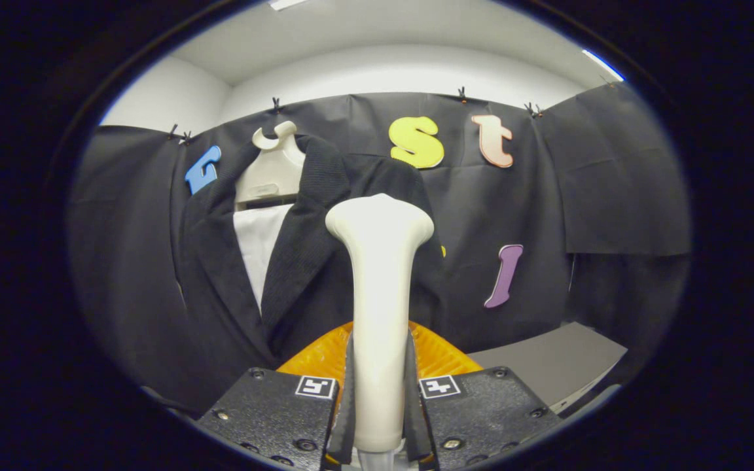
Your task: Iron the clothes twice with a garment steamer, once on the left side and once on the right side.
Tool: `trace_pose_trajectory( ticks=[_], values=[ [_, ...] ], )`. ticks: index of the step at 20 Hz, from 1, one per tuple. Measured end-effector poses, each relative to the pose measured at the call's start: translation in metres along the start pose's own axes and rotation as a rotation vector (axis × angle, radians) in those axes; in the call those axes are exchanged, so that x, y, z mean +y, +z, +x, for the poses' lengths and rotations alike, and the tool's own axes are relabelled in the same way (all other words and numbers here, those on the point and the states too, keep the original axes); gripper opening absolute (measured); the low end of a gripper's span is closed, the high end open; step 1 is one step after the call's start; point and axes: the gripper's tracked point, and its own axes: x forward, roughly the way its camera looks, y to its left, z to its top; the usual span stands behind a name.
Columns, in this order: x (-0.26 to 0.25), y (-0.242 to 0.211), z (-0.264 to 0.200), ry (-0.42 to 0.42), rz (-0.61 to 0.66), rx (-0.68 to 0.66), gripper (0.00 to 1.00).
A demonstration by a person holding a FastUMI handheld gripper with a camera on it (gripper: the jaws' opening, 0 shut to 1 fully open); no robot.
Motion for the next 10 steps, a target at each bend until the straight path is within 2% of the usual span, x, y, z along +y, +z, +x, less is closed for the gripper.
trace_pose_trajectory(
  ticks=[10],
  values=[
    [-0.002, -0.055, -0.011, -0.013, -0.017, 0.08, 0.33]
  ],
)
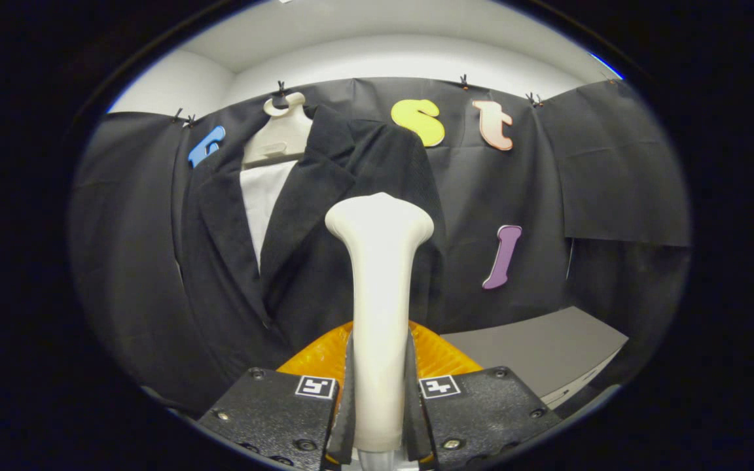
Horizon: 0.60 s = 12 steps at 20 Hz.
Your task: Iron the clothes twice with a garment steamer, once on the left side and once on the right side.
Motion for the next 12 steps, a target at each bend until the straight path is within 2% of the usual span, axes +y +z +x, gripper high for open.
trace_pose_trajectory(
  ticks=[12],
  values=[
    [-0.004, -0.066, -0.007, 0.0, -0.023, 0.091, 0.33]
  ],
)
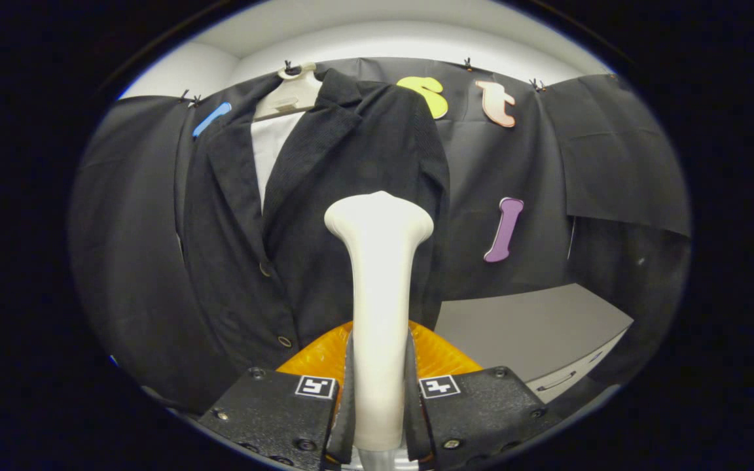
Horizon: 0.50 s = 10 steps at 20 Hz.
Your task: Iron the clothes twice with a garment steamer, once on the left side and once on the right side.
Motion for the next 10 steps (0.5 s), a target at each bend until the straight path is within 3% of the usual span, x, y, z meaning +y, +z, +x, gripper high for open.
trace_pose_trajectory(
  ticks=[10],
  values=[
    [0.0, -0.051, 0.007, -0.009, -0.017, 0.082, 0.33]
  ],
)
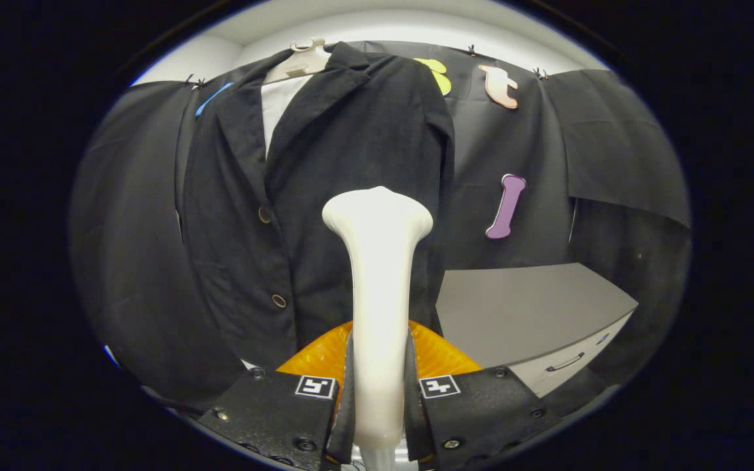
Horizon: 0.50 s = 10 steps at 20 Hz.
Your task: Iron the clothes twice with a garment steamer, once on the left side and once on the right side.
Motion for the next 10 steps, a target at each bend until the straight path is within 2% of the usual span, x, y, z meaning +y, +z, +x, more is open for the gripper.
trace_pose_trajectory(
  ticks=[10],
  values=[
    [-0.001, -0.018, 0.004, -0.014, -0.01, 0.072, 0.33]
  ],
)
